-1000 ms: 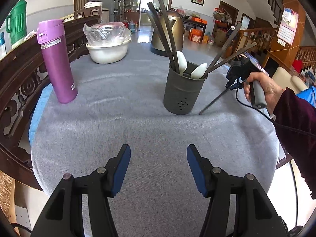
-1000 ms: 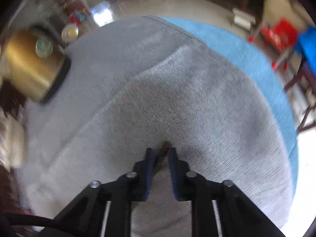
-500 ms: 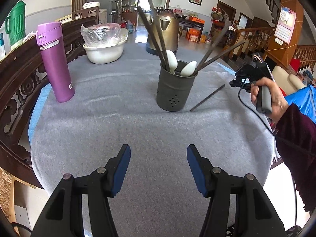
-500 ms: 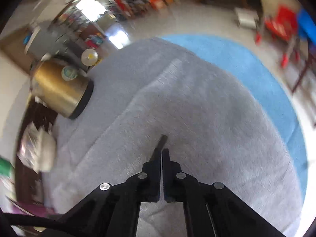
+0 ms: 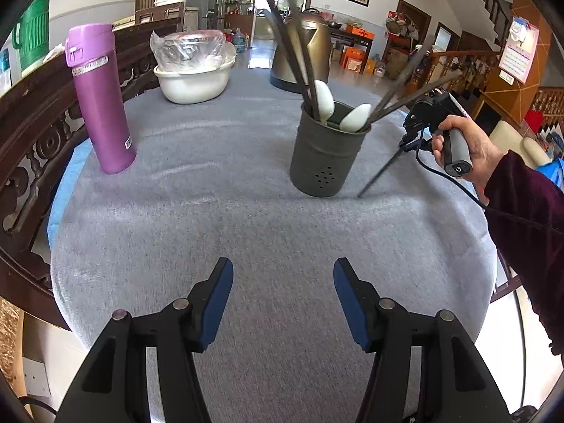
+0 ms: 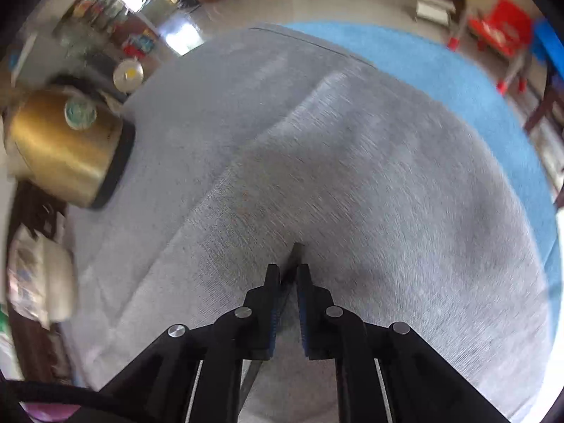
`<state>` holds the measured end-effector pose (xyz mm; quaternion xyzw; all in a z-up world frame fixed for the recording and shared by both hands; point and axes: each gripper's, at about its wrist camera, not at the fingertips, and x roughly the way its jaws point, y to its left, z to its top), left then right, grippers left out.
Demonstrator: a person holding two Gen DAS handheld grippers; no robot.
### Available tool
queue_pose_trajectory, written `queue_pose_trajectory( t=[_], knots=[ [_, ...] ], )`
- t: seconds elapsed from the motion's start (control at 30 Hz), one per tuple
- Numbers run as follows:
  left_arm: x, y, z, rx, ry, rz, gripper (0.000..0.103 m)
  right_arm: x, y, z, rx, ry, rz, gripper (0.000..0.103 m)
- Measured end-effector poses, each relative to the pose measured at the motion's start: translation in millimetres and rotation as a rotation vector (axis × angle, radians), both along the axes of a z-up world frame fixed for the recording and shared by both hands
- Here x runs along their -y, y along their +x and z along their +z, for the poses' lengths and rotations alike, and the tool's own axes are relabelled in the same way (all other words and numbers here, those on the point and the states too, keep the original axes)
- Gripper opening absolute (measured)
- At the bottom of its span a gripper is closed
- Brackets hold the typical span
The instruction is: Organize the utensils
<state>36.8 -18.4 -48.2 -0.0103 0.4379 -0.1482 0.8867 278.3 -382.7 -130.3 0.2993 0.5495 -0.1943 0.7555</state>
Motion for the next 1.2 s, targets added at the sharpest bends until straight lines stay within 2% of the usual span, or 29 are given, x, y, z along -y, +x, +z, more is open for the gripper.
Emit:
queue_pose_trajectory(
  t=[0.17, 0.3, 0.37, 0.5, 0.63, 0.8, 0.97, 1.2],
  knots=[
    [-1.6, 10.5, -6.2, -0.024, -0.022, 0.005, 0.06, -20.6, 29.6, 3.1, -0.087, -0.109, 0.086, 0.015],
    [-2.5, 11.4, -6.0, -0.022, -0.023, 0.006, 0.06, -38.7, 47.6, 4.7, -0.086, -0.202, 0.174, 0.012],
    [-4.3, 11.7, -6.1, -0.023, -0.021, 0.012, 0.06, -44.6, 51.9, 5.7, -0.062, -0.21, 0.184, 0.012],
    [-9.8, 12.3, -4.2, -0.023, -0.02, 0.028, 0.06, -33.7, 39.8, 10.5, 0.067, -0.103, 0.13, 0.01],
    [-10.5, 10.6, -1.3, -0.016, -0.024, 0.036, 0.06, -26.1, 12.2, 34.1, 0.212, -0.057, 0.105, 0.009],
    [-4.5, 4.0, 3.1, -0.003, -0.026, 0.02, 0.06, -25.9, -33.5, 92.8, 0.463, -0.062, 0.104, 0.008],
    [-1.0, -7.1, 11.8, 0.025, -0.028, 0.008, 0.06, -34.9, -80.9, 165.4, 0.674, -0.152, 0.126, 0.007],
    [-0.9, -25.3, 23.3, 0.063, -0.035, 0.004, 0.06, -80.7, -136.7, 253.5, 0.951, -0.222, 0.165, 0.007]
  ],
)
